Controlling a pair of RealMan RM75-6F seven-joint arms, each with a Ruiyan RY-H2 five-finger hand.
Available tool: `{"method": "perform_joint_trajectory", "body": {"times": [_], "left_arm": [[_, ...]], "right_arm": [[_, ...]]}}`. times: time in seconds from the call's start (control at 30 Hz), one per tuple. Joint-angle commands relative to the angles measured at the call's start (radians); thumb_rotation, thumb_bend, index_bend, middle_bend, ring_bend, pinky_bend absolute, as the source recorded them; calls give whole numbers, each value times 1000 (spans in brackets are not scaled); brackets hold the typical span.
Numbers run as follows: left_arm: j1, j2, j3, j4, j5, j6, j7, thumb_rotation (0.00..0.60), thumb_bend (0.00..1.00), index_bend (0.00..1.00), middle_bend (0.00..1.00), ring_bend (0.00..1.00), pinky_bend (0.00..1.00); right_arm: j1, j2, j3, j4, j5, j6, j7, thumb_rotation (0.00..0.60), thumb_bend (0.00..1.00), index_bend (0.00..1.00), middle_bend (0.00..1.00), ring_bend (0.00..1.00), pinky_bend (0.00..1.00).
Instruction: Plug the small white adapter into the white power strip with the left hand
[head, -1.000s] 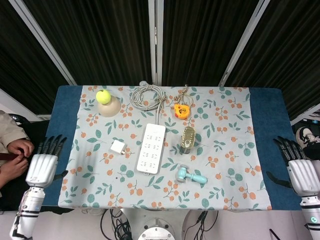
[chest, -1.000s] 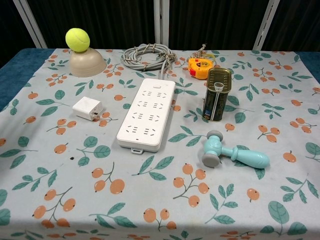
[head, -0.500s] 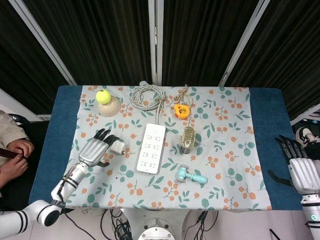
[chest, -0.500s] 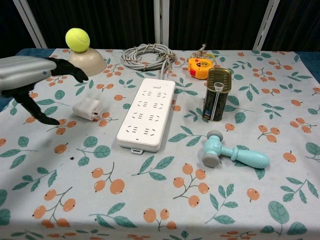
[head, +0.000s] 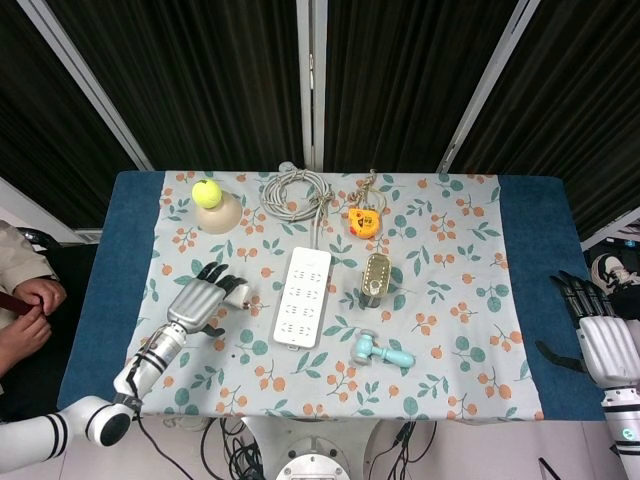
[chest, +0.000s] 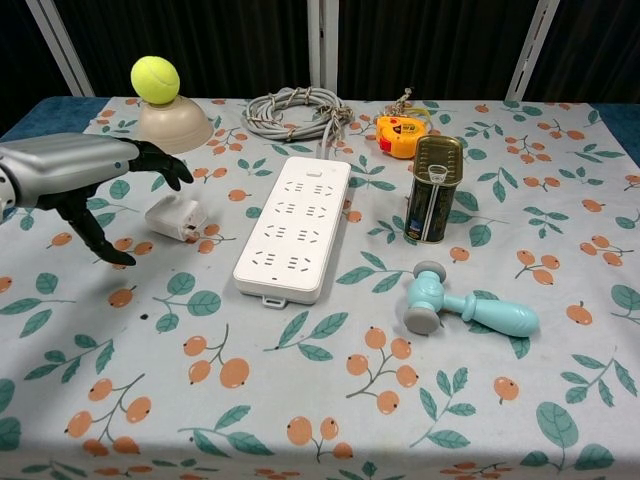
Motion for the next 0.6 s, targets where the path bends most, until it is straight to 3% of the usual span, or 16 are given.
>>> {"method": "perform_joint_trajectory", "body": {"times": [0.03, 0.3, 0.6], "left_arm": [[-7, -2, 5, 0, -11, -6, 3, 600, 82, 174, 199, 0, 0], [-40, -17, 8, 19, -51, -49, 7, 600, 82, 174, 206, 0, 0], [-96, -59, -19, 94, -117, -105, -8, 600, 82, 192, 284, 15, 0]], "right_arm": [[-1, 0, -1, 1, 1, 0, 1, 600, 131, 0, 19, 0, 0], [-6, -2, -2, 2, 5, 4, 1, 600, 132, 0, 19, 0, 0], [-15, 0, -5, -3, 7, 15, -4, 600, 131, 0, 19, 0, 0]]}}
